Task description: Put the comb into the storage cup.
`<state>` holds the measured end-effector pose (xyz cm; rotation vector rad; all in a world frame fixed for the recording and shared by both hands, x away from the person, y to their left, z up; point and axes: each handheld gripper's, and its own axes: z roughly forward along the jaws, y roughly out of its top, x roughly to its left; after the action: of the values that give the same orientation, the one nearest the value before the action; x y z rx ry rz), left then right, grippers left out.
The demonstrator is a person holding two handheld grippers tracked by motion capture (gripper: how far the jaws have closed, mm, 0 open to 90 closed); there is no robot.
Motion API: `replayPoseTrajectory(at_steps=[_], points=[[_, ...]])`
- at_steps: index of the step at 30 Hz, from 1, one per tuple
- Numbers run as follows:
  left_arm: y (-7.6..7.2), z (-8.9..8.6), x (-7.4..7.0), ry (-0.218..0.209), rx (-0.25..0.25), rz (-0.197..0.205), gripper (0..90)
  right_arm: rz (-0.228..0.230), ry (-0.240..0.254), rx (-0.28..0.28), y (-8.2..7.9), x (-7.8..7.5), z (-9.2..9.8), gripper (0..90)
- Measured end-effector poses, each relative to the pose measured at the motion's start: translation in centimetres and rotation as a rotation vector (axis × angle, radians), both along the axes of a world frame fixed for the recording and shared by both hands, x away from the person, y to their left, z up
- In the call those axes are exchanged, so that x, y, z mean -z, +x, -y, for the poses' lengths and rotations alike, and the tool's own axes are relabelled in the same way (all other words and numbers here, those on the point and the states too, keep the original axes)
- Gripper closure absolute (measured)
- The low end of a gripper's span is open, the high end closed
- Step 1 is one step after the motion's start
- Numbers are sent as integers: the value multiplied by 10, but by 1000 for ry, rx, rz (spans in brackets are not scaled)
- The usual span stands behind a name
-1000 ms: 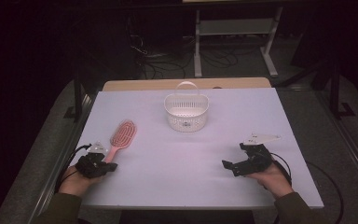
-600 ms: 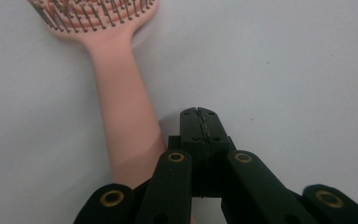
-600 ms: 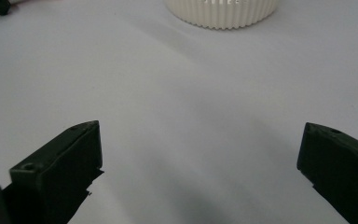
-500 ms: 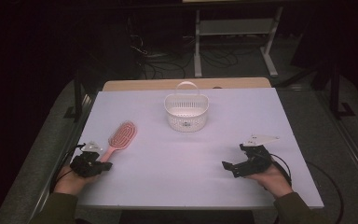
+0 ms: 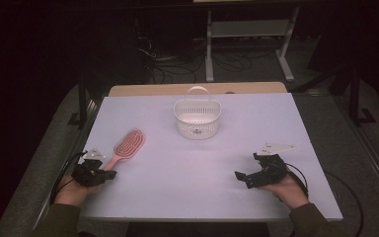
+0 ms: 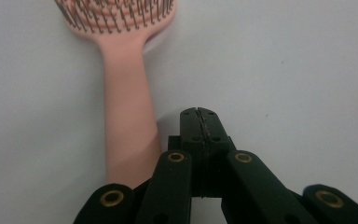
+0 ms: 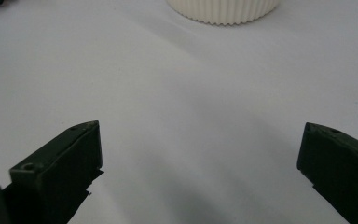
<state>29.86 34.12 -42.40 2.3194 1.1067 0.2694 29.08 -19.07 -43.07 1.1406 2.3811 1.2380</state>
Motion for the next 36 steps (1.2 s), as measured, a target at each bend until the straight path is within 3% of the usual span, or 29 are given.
replayPoseTrajectory(at_steps=[4,11,17,28,32,36], points=[[2,4,-4,-44,7,26,900,3,-2,0,0,1,0,0],[7,16,-11,-102,47,68,801,14,-10,-2,0,2,0,0],[11,30,-18,-183,101,80,641,14,-14,-3,1,3,-1,0],[14,71,-20,-218,230,149,350,7,-5,0,2,2,1,0],[15,80,-21,-241,265,187,274,7,-2,0,2,2,1,0],[19,86,-20,-260,290,190,180,6,-3,0,2,2,1,0]])
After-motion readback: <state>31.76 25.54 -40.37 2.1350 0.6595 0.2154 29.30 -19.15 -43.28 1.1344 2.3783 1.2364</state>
